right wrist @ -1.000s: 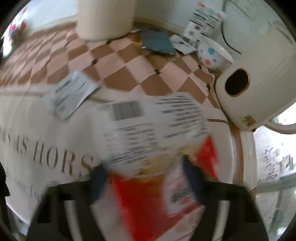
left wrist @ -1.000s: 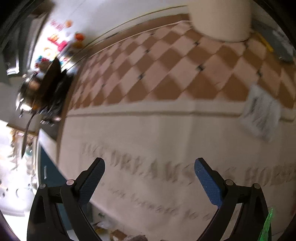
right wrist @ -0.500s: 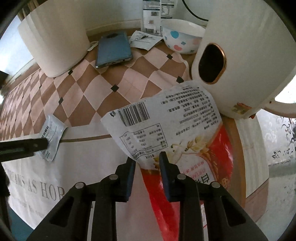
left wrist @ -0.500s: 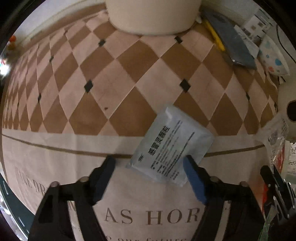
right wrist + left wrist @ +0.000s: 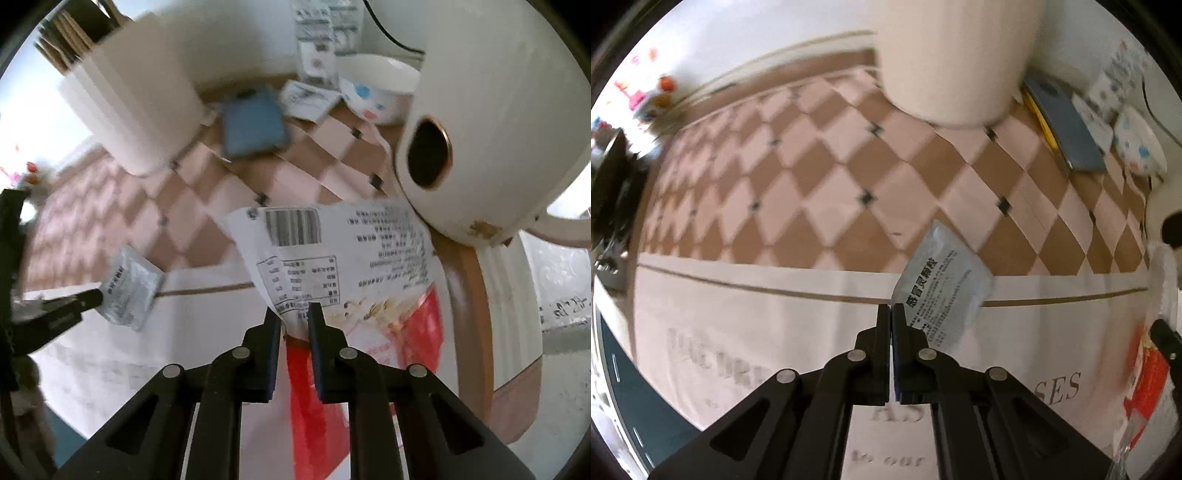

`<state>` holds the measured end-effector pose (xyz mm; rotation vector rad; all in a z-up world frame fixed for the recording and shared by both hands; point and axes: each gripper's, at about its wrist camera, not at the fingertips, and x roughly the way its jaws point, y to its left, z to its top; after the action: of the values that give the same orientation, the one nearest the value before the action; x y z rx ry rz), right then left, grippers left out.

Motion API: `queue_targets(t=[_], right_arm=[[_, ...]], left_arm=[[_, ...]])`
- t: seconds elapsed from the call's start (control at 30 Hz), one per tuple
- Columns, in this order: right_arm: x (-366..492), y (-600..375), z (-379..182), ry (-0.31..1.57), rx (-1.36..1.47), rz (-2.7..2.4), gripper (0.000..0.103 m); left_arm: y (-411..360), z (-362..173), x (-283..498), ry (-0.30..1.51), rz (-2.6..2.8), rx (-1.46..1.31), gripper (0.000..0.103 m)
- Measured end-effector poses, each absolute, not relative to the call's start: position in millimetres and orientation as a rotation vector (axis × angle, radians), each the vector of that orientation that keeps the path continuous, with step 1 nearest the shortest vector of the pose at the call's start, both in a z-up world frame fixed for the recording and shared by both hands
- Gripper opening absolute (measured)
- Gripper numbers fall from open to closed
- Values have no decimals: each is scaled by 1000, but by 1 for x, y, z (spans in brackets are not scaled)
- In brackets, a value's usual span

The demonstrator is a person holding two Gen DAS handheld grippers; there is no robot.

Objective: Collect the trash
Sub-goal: 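Carry the snack bag and white sachet over the trash bin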

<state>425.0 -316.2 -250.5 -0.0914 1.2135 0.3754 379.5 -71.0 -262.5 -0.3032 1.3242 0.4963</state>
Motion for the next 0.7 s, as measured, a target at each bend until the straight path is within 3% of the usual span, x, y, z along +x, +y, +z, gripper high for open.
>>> queue_targets(t=[0.33, 0.7], right_arm=[[415, -285, -194, 1225, 105, 622, 8], [342, -183, -149, 1199, 31, 922, 7]], left_arm=[[-4, -203, 283, 1185, 671, -357, 0], [54, -169, 132, 1052, 907, -478, 0]])
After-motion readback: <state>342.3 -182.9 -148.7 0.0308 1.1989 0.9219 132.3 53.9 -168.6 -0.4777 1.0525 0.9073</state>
